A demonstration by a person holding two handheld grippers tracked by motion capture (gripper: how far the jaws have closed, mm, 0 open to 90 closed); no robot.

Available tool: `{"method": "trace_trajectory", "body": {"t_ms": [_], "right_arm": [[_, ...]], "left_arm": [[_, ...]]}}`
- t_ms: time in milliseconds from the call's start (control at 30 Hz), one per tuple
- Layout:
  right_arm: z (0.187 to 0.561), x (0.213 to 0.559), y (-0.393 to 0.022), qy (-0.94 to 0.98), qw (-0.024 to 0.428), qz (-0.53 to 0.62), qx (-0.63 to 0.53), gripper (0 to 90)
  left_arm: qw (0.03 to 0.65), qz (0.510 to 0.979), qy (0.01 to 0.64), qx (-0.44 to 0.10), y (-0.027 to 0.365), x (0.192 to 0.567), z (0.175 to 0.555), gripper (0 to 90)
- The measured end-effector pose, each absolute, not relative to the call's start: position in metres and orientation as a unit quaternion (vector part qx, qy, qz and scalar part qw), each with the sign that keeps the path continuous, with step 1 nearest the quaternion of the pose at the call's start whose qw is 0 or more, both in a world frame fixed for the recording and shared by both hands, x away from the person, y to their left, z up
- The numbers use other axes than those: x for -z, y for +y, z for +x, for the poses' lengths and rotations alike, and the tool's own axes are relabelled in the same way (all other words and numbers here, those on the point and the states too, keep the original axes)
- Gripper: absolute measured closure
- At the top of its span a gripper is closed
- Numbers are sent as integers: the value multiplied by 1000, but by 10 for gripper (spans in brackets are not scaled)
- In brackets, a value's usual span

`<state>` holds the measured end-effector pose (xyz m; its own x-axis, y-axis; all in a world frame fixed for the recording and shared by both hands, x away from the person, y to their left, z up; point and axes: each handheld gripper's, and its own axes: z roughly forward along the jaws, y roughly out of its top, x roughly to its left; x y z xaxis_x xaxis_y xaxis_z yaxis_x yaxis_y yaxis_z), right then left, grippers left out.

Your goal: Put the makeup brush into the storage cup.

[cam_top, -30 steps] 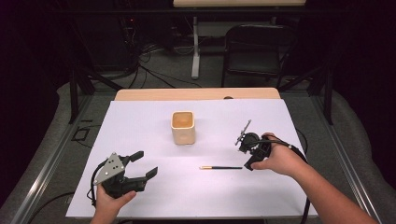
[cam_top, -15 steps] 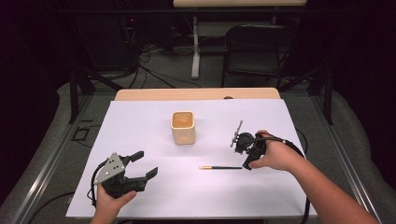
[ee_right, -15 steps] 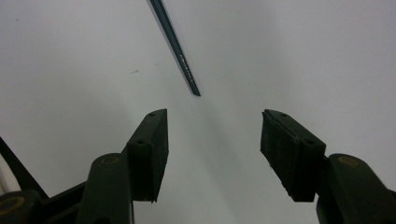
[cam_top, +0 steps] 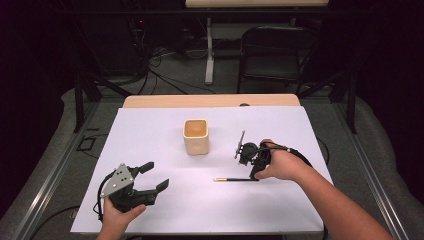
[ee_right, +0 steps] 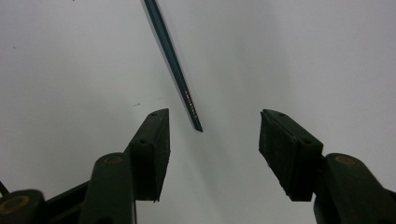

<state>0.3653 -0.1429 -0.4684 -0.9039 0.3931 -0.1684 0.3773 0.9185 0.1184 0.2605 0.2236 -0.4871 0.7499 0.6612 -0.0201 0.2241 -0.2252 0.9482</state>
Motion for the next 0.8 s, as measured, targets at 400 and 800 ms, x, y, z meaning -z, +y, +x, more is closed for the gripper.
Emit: {"method": "trace_trajectory", "body": {"t_ms": [400,800], "right_arm": [[368,469,-133,979,91,175,-43,474],[367,473,-129,988,77,121,-55,503]], "left_arm": [[549,758,292,-199,224,487,261,238],[549,758,292,-199,223,488,261,237]]}}
